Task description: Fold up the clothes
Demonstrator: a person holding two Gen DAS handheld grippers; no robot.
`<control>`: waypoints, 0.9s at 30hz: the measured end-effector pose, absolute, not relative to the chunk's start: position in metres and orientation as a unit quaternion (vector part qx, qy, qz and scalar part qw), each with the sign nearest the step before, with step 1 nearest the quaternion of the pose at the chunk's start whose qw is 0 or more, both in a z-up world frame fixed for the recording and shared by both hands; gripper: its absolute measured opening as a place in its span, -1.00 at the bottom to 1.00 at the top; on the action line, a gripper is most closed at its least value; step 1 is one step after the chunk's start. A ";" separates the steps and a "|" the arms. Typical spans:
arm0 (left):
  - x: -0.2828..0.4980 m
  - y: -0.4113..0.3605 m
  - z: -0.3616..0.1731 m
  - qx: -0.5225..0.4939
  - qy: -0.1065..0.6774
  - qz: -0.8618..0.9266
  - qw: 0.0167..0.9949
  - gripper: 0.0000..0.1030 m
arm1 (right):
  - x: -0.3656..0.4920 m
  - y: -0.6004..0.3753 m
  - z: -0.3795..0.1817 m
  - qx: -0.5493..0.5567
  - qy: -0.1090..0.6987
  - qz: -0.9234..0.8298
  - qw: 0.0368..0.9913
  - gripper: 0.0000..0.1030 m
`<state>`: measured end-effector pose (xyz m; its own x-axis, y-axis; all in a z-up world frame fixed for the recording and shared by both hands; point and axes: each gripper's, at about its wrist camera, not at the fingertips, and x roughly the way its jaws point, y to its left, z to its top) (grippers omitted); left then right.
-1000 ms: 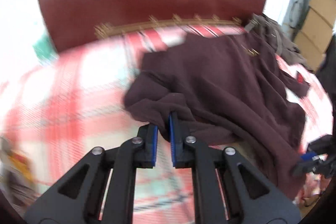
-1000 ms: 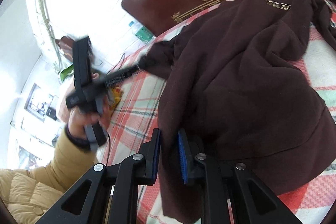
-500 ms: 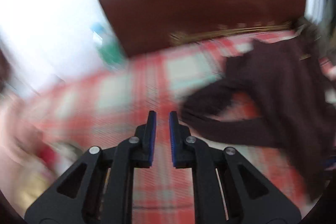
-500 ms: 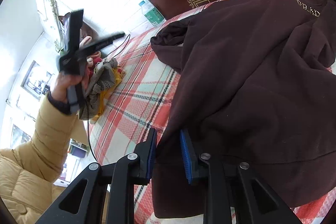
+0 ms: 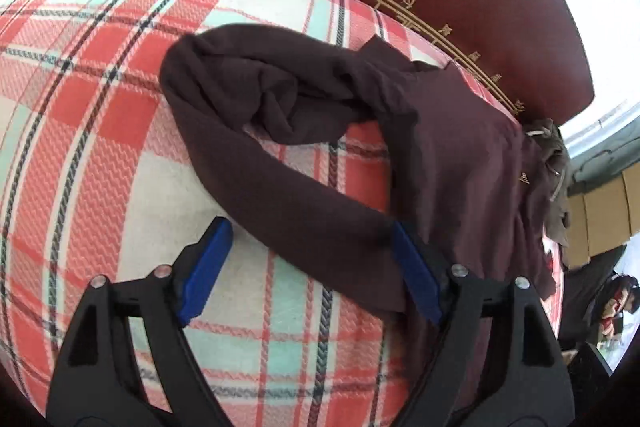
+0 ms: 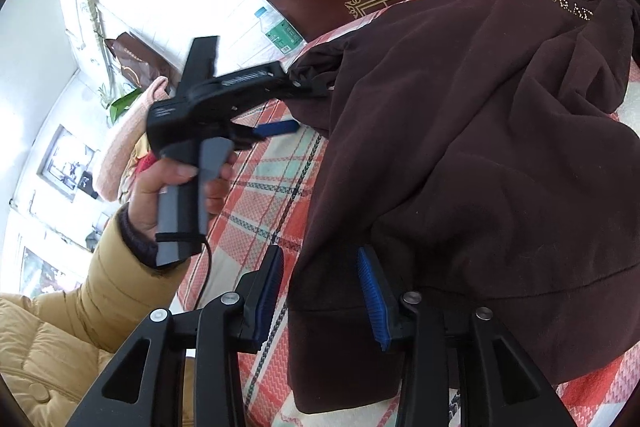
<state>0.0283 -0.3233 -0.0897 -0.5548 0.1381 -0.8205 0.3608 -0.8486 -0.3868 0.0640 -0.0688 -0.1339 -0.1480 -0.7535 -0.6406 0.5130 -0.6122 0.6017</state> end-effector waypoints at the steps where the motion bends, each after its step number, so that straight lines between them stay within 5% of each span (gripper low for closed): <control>1: 0.028 -0.321 -0.090 0.466 0.262 -0.842 0.066 0.43 | 0.063 -0.068 -0.135 0.497 -0.122 -0.748 0.423 -0.22; 3: 0.028 -0.319 -0.089 0.467 0.254 -0.844 0.066 -0.34 | 0.062 -0.065 -0.137 0.500 -0.124 -0.747 0.421 -0.22; 6: 0.029 -0.326 -0.086 0.469 0.244 -0.846 0.071 -0.68 | 0.062 -0.062 -0.138 0.500 -0.126 -0.747 0.420 -0.22; 19: 0.046 -0.382 0.005 0.368 0.029 -0.898 0.240 -0.73 | 0.077 -0.072 -0.134 0.490 -0.067 -0.751 0.437 -0.20; 20: 0.049 -0.386 0.004 0.374 0.044 -0.898 0.229 -0.66 | 0.078 -0.075 -0.134 0.490 -0.061 -0.751 0.438 -0.19; 22: 0.057 -0.393 -0.003 0.386 0.086 -0.897 0.196 -0.12 | 0.080 -0.080 -0.135 0.489 -0.048 -0.752 0.439 -0.19; 23: 0.063 -0.395 -0.008 0.389 0.106 -0.898 0.179 0.53 | 0.082 -0.083 -0.134 0.488 -0.038 -0.754 0.438 -0.19; 24: 0.069 -0.396 -0.014 0.391 0.125 -0.897 0.161 0.71 | 0.084 -0.085 -0.134 0.486 -0.028 -0.757 0.437 -0.19; 27: 0.087 -0.392 -0.030 0.403 0.171 -0.894 0.091 0.71 | 0.090 -0.091 -0.131 0.478 -0.009 -0.758 0.443 -0.19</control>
<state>0.0873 -0.3922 -0.0302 -0.6585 -0.0241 -0.7522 0.2998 -0.9252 -0.2328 0.0901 -0.0911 -0.1306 -0.1506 -0.6805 -0.7171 0.6631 -0.6076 0.4373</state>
